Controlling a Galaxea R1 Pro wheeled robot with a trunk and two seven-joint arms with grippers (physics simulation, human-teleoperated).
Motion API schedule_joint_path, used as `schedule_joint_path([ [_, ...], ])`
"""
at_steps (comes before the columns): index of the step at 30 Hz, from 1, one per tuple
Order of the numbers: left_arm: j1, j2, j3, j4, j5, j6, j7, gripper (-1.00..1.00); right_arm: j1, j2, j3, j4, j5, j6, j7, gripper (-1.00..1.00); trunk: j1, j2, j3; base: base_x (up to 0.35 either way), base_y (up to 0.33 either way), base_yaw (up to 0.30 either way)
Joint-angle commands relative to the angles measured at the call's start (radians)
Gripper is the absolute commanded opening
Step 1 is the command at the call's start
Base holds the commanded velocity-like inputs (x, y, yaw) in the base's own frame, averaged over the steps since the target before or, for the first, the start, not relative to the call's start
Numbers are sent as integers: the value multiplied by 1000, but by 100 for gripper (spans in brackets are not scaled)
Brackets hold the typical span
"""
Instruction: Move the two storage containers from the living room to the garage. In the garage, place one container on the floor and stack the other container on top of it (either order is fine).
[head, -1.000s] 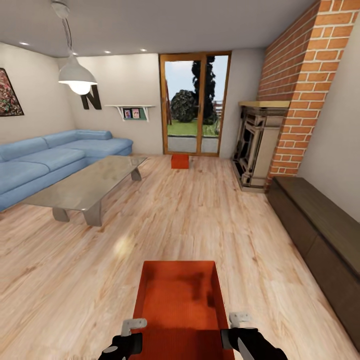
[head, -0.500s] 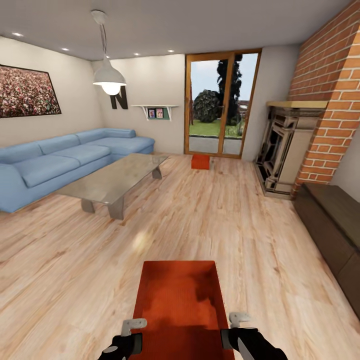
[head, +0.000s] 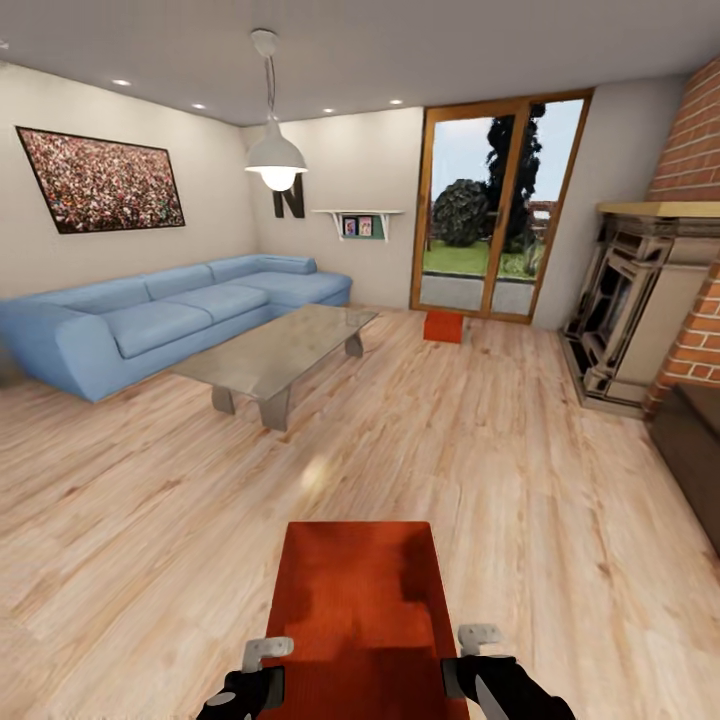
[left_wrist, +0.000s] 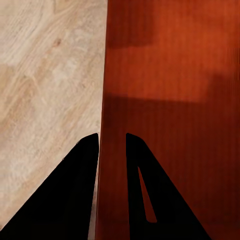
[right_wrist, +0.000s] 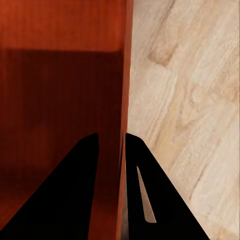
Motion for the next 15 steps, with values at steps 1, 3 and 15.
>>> schedule_joint_path([
  [1, -1, -2, 8, 5, -12, -3, 8, -100, 1, 5, 40, -5, 4, -45, 2, -100, 0, 0, -1, 0, 0, 287],
  [3, -1, -2, 8, 5, -12, -3, 8, -100, 1, 5, 40, -5, 4, -45, 2, -100, 0, 0, -1, 0, 0, 287],
  [15, -1, -2, 9, 5, -12, -3, 8, -100, 1, 5, 40, -5, 4, -45, 2, -100, 0, 0, -1, 0, 0, 287],
])
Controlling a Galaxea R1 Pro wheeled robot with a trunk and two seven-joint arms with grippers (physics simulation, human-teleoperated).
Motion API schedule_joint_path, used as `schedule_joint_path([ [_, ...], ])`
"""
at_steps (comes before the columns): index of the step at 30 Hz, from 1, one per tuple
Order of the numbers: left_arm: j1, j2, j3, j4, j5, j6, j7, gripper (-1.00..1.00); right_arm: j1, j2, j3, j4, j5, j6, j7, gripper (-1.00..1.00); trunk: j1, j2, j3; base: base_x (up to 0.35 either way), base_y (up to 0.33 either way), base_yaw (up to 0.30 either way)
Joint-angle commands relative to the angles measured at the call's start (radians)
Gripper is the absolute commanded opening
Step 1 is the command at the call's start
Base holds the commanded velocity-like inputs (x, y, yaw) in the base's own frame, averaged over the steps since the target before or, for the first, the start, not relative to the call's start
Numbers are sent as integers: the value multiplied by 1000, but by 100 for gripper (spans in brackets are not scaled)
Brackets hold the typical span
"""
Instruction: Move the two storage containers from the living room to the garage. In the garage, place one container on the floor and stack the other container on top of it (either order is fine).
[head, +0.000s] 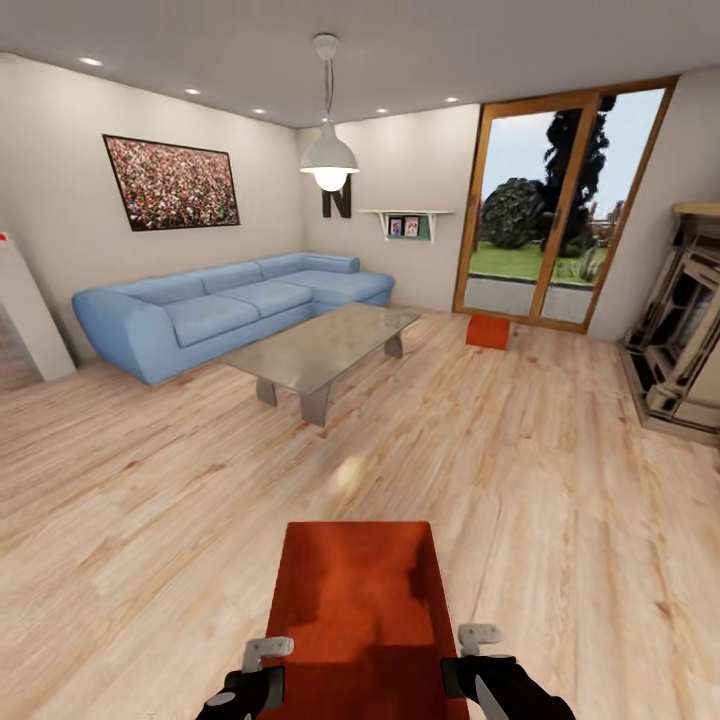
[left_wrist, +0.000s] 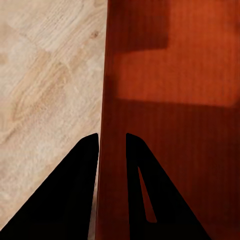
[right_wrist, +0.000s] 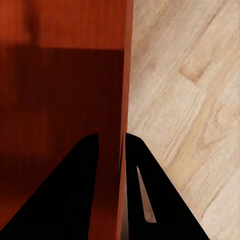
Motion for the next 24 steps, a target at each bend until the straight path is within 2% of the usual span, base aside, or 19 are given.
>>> schedule_joint_path([
  [1, -1, -2, 9, 5, -12, -3, 8, -100, 1, 5, 40, -5, 4, -45, 1, -100, 0, 0, -1, 0, 0, 287],
  [24, -1, -2, 8, 5, -12, -3, 9, -100, 1, 5, 40, -5, 4, -45, 2, -100, 0, 0, -1, 0, 0, 287],
])
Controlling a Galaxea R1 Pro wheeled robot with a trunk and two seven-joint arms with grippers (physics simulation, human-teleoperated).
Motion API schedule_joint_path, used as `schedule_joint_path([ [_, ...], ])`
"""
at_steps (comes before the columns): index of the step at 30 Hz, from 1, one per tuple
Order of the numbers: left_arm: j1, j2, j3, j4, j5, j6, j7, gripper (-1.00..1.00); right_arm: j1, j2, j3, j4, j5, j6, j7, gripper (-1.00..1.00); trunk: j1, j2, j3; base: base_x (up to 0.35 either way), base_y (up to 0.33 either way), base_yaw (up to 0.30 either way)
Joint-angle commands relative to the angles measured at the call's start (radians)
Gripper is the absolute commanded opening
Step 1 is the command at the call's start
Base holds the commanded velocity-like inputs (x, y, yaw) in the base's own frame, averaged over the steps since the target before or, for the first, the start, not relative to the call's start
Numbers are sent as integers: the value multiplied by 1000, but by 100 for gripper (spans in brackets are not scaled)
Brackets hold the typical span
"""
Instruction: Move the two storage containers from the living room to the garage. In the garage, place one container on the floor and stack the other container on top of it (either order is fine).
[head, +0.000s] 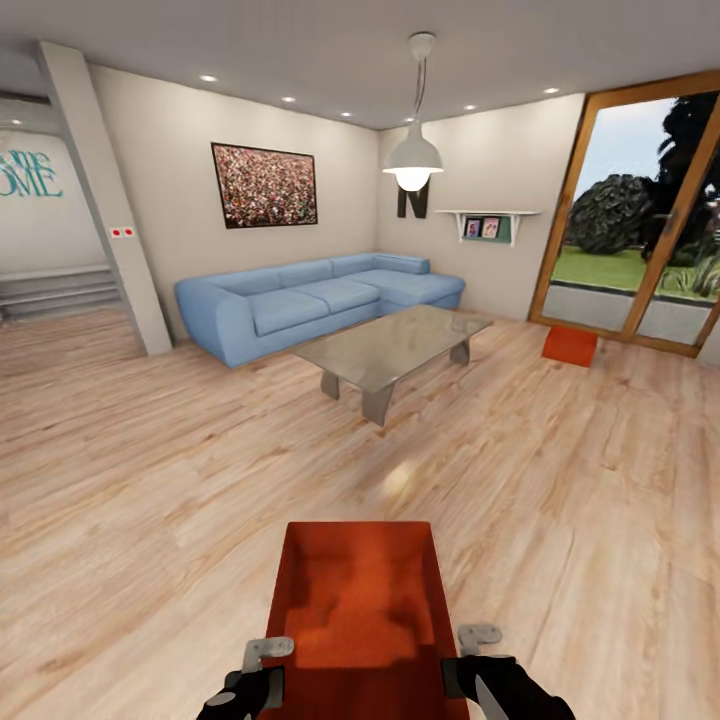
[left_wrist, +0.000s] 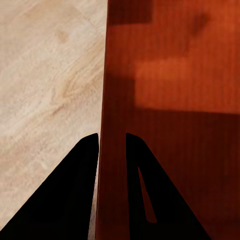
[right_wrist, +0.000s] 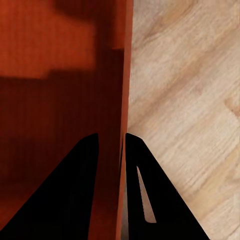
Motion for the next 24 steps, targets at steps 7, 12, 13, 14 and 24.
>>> schedule_joint_path([
  [7, -1, -2, 9, 5, -12, -3, 8, -100, 1, 5, 41, -5, 4, -45, 1, -100, 0, 0, -1, 0, 0, 287],
  [12, -1, -2, 9, 5, -12, -3, 9, -100, 1, 5, 41, -5, 4, -45, 1, -100, 0, 0, -1, 0, 0, 287],
  [13, -1, -2, 9, 5, -12, -3, 8, -100, 1, 5, 41, -5, 4, -45, 1, -100, 0, 0, -1, 0, 0, 287],
  [14, -1, -2, 9, 5, -12, -3, 9, -100, 1, 5, 41, -5, 4, -45, 1, -100, 0, 0, -1, 0, 0, 287],
  [24, -1, -2, 9, 5, -12, -3, 8, -100, 1, 5, 41, -5, 4, -45, 1, -100, 0, 0, -1, 0, 0, 287],
])
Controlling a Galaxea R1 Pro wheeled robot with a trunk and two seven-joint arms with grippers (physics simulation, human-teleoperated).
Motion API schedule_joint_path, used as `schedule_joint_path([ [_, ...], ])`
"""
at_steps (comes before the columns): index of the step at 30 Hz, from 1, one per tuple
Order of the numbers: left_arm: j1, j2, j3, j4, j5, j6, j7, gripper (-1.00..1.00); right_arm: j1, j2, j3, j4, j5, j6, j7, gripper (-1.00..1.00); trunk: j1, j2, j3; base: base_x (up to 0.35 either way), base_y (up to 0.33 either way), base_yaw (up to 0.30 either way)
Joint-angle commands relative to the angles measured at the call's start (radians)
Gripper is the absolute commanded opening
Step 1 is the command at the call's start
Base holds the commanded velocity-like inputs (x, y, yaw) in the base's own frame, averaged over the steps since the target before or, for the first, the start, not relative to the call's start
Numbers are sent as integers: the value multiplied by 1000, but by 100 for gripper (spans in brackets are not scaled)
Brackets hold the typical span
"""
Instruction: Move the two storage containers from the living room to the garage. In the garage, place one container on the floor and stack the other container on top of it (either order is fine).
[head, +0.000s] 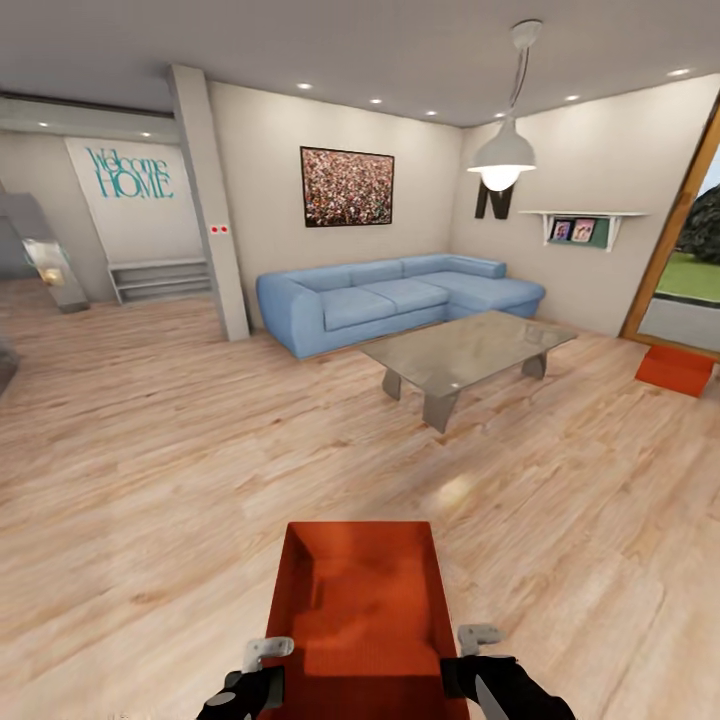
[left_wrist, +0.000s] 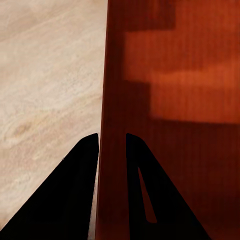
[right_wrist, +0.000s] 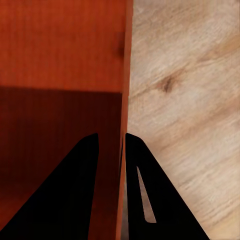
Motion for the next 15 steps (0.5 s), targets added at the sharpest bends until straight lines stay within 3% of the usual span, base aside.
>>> schedule_joint_path([
  [1, -1, -2, 9, 5, -12, -3, 8, -100, 1, 5, 40, -5, 4, -45, 1, -100, 0, 0, -1, 0, 0, 287],
  [15, -1, -2, 9, 5, -12, -3, 8, -100, 1, 5, 40, -5, 4, -45, 2, -100, 0, 0, -1, 0, 0, 287],
])
